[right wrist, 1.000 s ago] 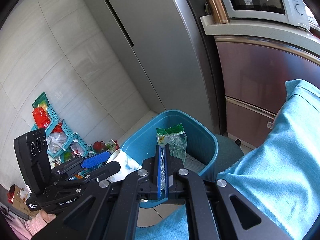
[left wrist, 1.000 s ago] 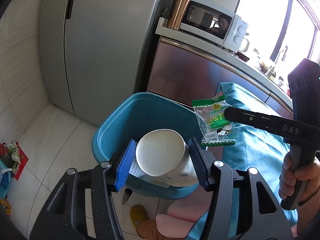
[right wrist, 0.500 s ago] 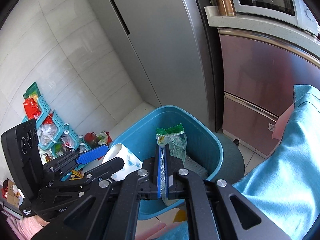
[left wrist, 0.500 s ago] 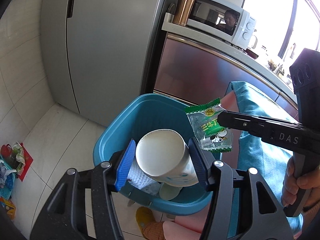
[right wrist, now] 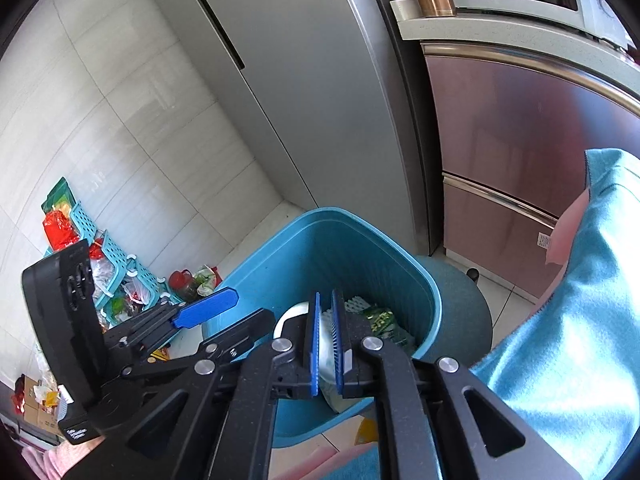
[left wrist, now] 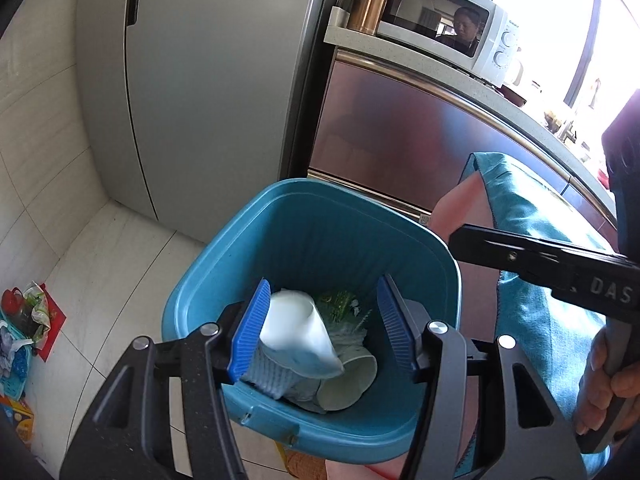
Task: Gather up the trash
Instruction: 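Open the left tool to drop the cup while the right tool releases the wrapper, then move both open tools back over the table toward the orange peels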
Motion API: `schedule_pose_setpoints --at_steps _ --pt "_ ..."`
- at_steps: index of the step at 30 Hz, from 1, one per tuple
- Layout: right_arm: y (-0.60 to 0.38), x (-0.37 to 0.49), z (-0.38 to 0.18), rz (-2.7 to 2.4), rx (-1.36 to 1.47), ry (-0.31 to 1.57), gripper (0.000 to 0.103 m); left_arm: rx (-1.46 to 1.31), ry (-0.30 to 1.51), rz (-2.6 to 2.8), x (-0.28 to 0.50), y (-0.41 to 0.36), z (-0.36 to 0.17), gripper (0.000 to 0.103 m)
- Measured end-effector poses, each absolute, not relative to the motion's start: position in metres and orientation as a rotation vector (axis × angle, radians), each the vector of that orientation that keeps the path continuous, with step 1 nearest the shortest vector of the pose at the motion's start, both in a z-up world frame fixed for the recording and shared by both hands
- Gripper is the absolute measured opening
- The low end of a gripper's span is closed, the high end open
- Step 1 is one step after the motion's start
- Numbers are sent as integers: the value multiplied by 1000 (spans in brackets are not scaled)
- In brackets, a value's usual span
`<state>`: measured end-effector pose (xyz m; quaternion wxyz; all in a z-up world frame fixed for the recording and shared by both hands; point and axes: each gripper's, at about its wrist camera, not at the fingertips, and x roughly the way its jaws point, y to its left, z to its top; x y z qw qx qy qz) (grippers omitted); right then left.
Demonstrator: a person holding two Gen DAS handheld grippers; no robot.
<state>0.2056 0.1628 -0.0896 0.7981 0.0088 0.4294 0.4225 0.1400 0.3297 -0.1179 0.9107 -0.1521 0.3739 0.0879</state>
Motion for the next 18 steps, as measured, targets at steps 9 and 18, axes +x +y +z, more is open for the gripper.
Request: schedule_pose_setpoints --at_steps 9,18 --pt "138 192 -85 929 35 902 11 -325 731 145 126 320 -109 56" --pt "98 163 -68 948 58 828 21 -302 662 49 98 288 -79 60"
